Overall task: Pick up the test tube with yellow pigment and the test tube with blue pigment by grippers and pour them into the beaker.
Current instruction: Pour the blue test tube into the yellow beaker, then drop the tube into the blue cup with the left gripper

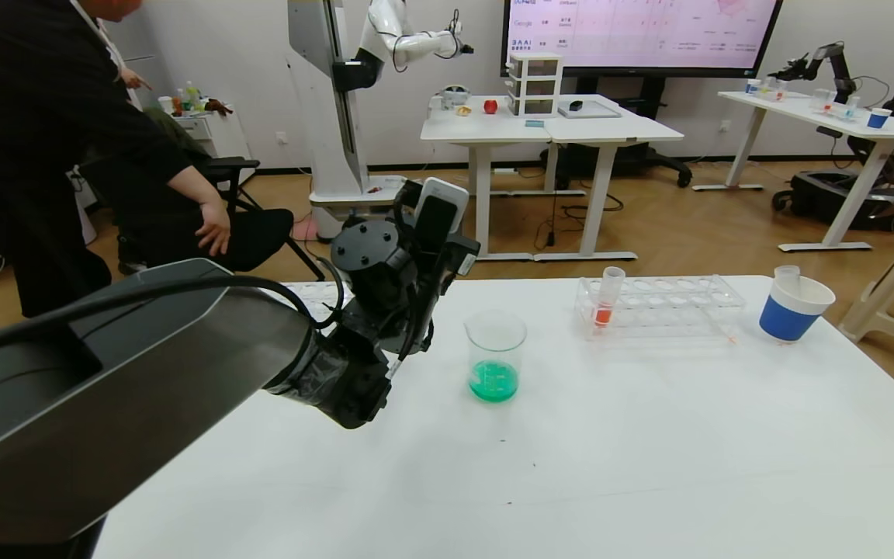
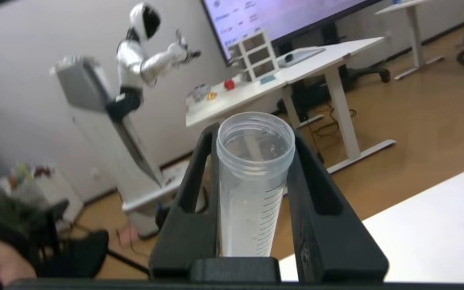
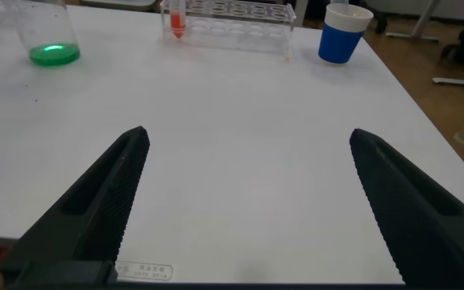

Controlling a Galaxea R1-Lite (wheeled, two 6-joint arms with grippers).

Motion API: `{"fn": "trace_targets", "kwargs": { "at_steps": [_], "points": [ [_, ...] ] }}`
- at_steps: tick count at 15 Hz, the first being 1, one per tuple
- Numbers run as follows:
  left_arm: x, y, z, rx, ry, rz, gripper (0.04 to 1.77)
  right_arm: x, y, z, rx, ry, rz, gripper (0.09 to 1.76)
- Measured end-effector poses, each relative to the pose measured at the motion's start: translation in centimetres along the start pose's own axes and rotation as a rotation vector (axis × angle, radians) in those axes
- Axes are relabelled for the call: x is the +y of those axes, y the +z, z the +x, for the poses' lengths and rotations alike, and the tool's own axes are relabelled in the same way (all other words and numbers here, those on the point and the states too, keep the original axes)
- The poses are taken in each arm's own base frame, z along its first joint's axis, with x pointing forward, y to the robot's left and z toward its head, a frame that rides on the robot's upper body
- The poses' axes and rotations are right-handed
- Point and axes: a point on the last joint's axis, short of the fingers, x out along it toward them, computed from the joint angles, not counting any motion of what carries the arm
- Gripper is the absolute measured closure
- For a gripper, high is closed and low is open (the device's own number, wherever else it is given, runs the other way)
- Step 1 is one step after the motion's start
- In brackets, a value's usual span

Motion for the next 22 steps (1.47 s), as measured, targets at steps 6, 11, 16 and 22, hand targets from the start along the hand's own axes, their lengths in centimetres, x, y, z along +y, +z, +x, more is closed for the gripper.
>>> {"fn": "trace_targets", "kwargs": {
  "at_steps": [6,11,16,22],
  "points": [
    [0.0,1.5,-0.7,0.314,0.197,-0.303,1.31,0.0,0.0,0.0,0.0,0.0,0.0,0.11],
    [1.3,2.0,-1.0,0.335,0.224,-0.317,1.31,0.0,0.0,0.0,0.0,0.0,0.0,0.11],
    [8.5,-0.3,-1.2,0.37,0.325,-0.275,1.31,0.0,0.0,0.0,0.0,0.0,0.0,0.11],
    [23.6,-4.0,-3.8,0.402,0.482,-0.232,1.31,0.0,0.0,0.0,0.0,0.0,0.0,0.11]
  ]
}}
